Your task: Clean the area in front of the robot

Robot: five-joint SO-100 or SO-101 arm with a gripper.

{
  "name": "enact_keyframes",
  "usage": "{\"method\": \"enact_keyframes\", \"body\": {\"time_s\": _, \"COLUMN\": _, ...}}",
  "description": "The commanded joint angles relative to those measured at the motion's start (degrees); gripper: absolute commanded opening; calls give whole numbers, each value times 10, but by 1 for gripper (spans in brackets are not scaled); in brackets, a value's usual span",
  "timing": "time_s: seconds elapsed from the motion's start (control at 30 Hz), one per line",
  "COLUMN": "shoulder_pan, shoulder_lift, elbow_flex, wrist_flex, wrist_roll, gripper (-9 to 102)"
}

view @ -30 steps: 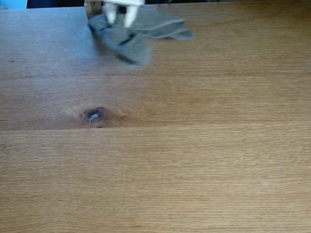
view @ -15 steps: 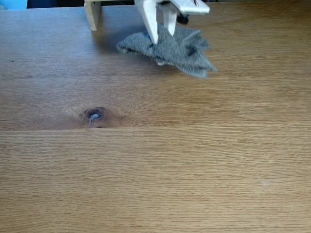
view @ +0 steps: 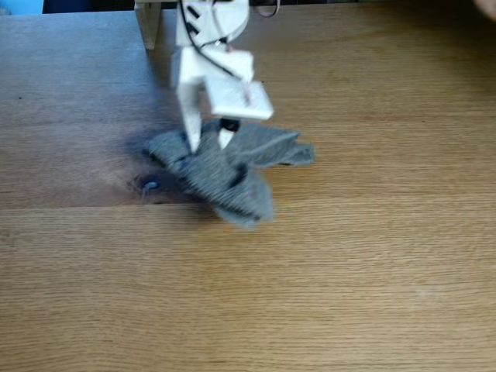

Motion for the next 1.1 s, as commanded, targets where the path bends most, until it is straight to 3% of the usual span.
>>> {"method": "enact_keyframes", "body": {"time_s": 0.0, "shoulder_pan": 64, "shoulder_lift": -42, "elbow_flex": -122, "wrist_flex": -14, "wrist_roll": 21, "gripper": 0}}
{"method": "enact_keyframes", "body": {"time_s": 0.3, "shoulder_pan": 109, "shoulder_lift": -136, "elbow_flex": -134, "wrist_flex": -29, "wrist_roll": 13, "gripper": 0}}
{"method": "enact_keyframes", "body": {"time_s": 0.63, "shoulder_pan": 185, "shoulder_lift": -261, "elbow_flex": -141, "wrist_flex": -175, "wrist_roll": -76, "gripper": 0}}
{"method": "enact_keyframes", "body": {"time_s": 0.73, "shoulder_pan": 227, "shoulder_lift": -246, "elbow_flex": -141, "wrist_flex": -127, "wrist_roll": -52, "gripper": 0}}
{"method": "enact_keyframes", "body": {"time_s": 0.9, "shoulder_pan": 263, "shoulder_lift": -174, "elbow_flex": -136, "wrist_flex": 35, "wrist_roll": 25, "gripper": 0}}
{"method": "enact_keyframes", "body": {"time_s": 1.07, "shoulder_pan": 207, "shoulder_lift": -84, "elbow_flex": -133, "wrist_flex": 202, "wrist_roll": 69, "gripper": 0}}
